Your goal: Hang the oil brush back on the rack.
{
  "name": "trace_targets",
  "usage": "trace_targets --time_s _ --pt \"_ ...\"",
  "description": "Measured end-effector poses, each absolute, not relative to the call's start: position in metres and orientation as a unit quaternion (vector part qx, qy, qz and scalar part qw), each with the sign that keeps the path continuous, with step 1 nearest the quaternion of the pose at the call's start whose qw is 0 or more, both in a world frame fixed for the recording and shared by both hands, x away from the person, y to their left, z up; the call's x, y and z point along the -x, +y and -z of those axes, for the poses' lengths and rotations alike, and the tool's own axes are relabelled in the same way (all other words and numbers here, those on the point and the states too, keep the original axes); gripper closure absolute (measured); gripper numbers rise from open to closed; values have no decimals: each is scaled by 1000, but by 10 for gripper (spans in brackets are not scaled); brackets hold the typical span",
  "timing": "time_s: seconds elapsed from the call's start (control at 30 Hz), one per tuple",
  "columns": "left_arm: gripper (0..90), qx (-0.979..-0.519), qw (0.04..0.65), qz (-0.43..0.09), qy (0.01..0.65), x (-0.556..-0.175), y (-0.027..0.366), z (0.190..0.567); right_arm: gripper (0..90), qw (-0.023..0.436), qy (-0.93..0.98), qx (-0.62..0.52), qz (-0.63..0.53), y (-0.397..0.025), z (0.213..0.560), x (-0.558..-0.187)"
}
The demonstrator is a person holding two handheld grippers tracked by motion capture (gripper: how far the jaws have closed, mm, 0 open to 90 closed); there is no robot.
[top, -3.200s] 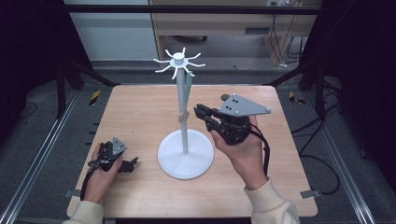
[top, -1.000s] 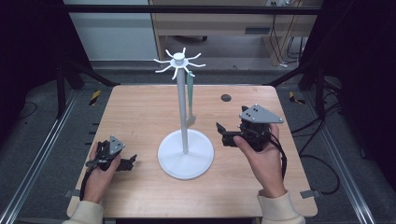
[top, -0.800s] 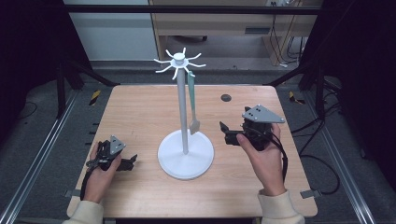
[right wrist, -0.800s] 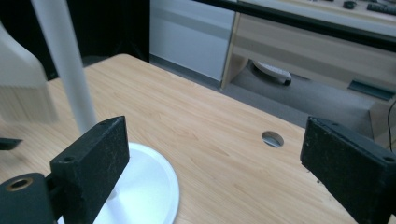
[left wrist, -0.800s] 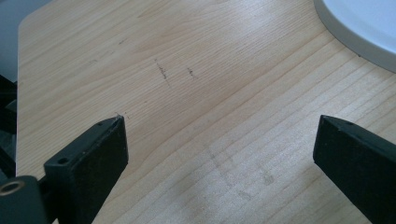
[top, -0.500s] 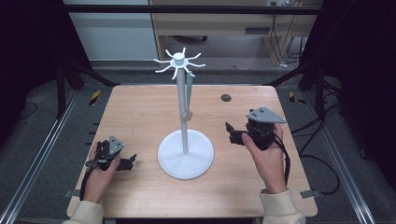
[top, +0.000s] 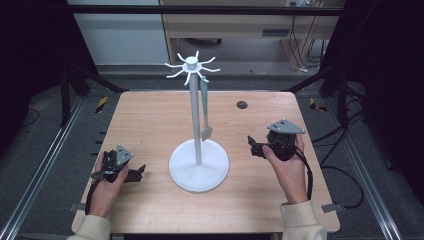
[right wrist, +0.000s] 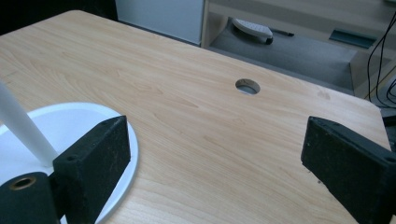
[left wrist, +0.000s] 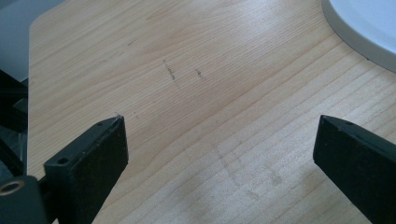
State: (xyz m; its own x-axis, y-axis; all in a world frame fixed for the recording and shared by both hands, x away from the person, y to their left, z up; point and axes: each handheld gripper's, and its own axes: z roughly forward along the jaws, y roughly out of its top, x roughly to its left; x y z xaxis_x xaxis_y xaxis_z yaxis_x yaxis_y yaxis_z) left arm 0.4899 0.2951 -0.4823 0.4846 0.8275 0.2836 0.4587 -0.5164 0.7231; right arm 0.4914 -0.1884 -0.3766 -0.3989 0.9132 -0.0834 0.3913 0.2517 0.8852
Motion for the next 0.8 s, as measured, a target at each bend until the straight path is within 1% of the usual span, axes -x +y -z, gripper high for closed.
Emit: trace_targets --time_s 0.3,0.5,0.7,0.8 --pt "27 -810 291 -319 397 -490 296 482 90 309 724 -467 -401 -198 397 -498" --pt "27 -810 290 -320 397 -490 296 482 90 289 728 -475 -400 -201 410 -501" --pt "27 -810 286 -325 395 -491 296 483 106 310 733 -475 -375 -204 425 -505" --pt "28 -810 287 -326 395 -491 297 483 109 302 734 -485 -368 -207 436 -507"
